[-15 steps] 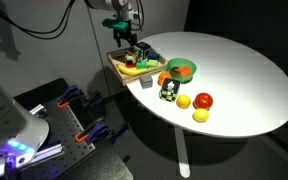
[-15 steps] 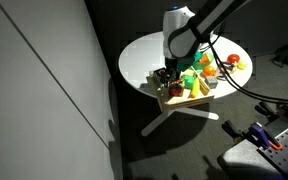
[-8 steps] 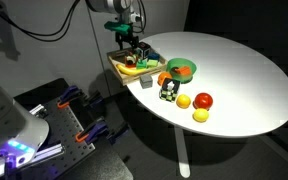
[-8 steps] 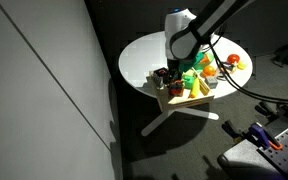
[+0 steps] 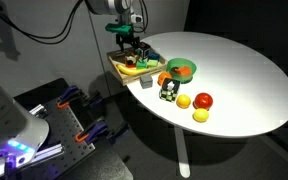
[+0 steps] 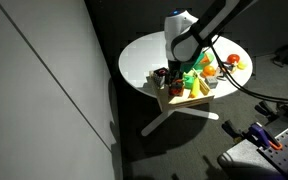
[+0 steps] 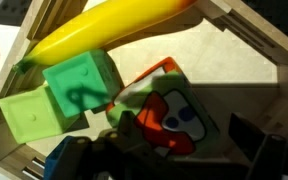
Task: Remove the block with a house painting from the bowl onto the table
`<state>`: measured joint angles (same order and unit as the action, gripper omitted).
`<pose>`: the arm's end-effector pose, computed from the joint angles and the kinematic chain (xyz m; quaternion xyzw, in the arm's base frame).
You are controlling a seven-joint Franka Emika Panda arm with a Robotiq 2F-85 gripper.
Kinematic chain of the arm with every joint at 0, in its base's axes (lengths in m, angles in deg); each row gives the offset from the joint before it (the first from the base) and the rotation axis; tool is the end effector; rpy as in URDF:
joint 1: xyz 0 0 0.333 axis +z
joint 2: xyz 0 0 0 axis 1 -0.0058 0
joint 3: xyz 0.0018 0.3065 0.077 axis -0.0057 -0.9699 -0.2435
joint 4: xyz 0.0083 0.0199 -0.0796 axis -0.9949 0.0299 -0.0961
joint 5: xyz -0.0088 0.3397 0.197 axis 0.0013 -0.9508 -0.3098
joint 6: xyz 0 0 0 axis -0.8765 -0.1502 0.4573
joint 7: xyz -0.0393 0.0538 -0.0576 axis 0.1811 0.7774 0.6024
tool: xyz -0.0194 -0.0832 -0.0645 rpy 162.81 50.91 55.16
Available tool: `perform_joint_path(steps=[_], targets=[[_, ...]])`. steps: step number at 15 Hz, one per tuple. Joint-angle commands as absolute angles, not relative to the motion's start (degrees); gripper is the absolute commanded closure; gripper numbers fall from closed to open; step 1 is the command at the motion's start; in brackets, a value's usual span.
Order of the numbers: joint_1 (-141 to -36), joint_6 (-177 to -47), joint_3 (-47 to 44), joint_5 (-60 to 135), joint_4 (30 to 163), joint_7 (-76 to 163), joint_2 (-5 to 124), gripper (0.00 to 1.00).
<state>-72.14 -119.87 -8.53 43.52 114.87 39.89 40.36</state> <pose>0.5734 0.2130 0.1548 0.9857 0.1616 -0.0276 0.0393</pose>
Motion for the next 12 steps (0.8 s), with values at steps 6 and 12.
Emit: perform_joint_path(steps=[6, 12], targets=[[-69.1, -119.6, -5.1, 50.7, 114.4, 36.0, 40.4, 0.0], [-67.9, -119.6, -4.3, 53.3, 114.4, 34.2, 40.2, 0.0]])
